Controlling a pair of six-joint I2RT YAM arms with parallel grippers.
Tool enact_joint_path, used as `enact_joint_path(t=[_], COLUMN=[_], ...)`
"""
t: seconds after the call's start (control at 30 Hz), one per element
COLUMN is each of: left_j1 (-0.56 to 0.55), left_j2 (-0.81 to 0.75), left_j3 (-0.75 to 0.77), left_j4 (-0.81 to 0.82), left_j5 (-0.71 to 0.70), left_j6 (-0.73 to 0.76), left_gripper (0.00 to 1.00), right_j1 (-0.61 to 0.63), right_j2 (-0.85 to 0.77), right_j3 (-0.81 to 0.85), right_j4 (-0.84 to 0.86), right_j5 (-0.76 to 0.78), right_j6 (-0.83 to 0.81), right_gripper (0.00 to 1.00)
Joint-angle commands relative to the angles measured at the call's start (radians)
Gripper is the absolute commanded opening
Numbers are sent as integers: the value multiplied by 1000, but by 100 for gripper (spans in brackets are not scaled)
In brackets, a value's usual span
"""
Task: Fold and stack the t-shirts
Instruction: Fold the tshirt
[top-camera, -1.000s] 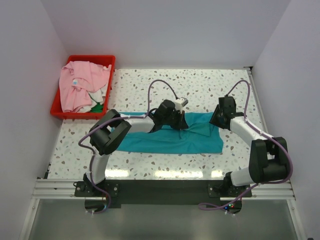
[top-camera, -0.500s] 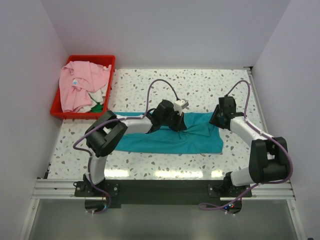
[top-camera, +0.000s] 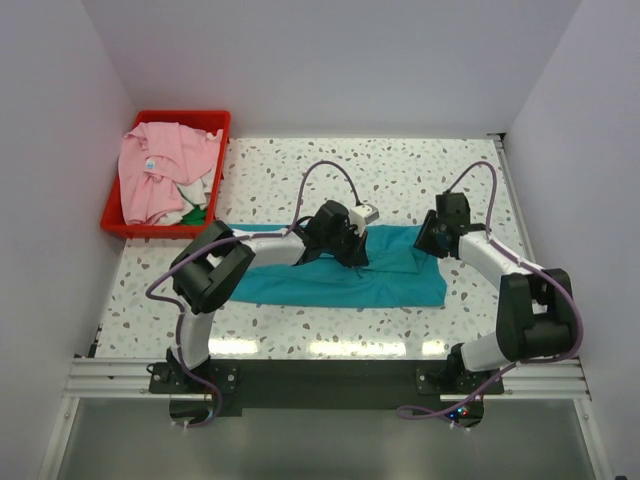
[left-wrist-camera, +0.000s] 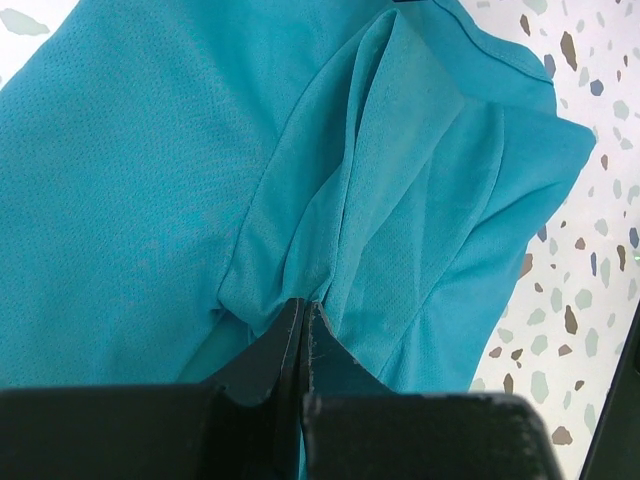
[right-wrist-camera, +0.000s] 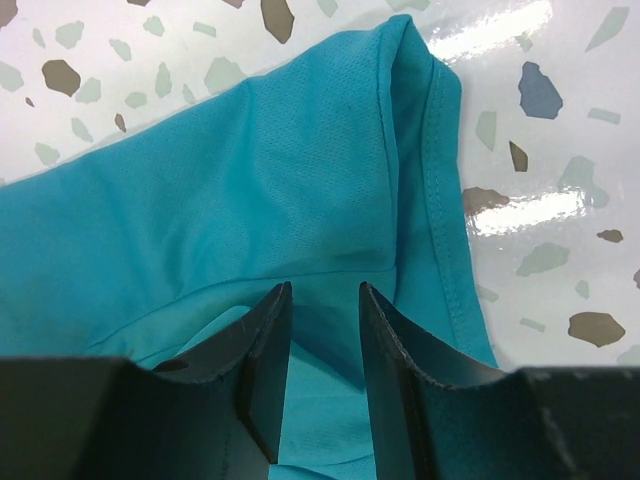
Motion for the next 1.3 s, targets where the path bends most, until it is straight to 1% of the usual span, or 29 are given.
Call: enact_joint_path(t=[0.0, 0.2, 0.33, 0.47, 0.5, 0.63, 0.73, 0.8, 0.93, 0.97, 1.0, 1.07, 1.27], left_j1=[-2, -2, -4, -2, -4, -4, -4, -2, -4, -4, -4, -4, -2], left_j2=[9, 9, 4, -2, -3, -8, -13, -16, -19, -19, -19, -17, -20], left_j3=[33, 34, 33, 26, 23, 16, 11, 6, -1, -1, -3, -6, -7], left_j4=[-16, -19, -16, -7, -1, 11, 19, 22, 30, 30, 31, 33, 36], left_j5=[21, 21, 20, 18, 13, 15, 12, 10, 12, 13, 13, 15, 13], left_j6=[37, 41, 37, 30, 27, 19, 14, 13, 11, 10, 8, 8, 8], left_gripper=[0, 0, 0, 0, 0, 0, 1, 2, 2, 2, 2, 1, 1], right_j1=[14, 34, 45, 43, 45, 43, 43, 43, 43, 43, 43, 43, 43], right_j2=[19, 58, 42, 6, -19, -72, -115, -132, -155, -158, -159, -145, -56], right_j3=[39, 53, 47, 18, 10, -34, -59, -82, -82, -67, -59, -34, 36], right_j4=[48, 55, 55, 52, 49, 43, 46, 42, 28, 20, 19, 19, 31], right_j5=[-33, -50, -108, -144, -147, -180, -219, -222, -153, -133, -115, -67, -64], right_j6=[0, 2, 0, -3, -1, -6, -10, -18, -40, -47, -50, -63, -79], right_gripper=[37, 36, 34, 26, 21, 12, 8, 8, 27, 36, 39, 43, 44])
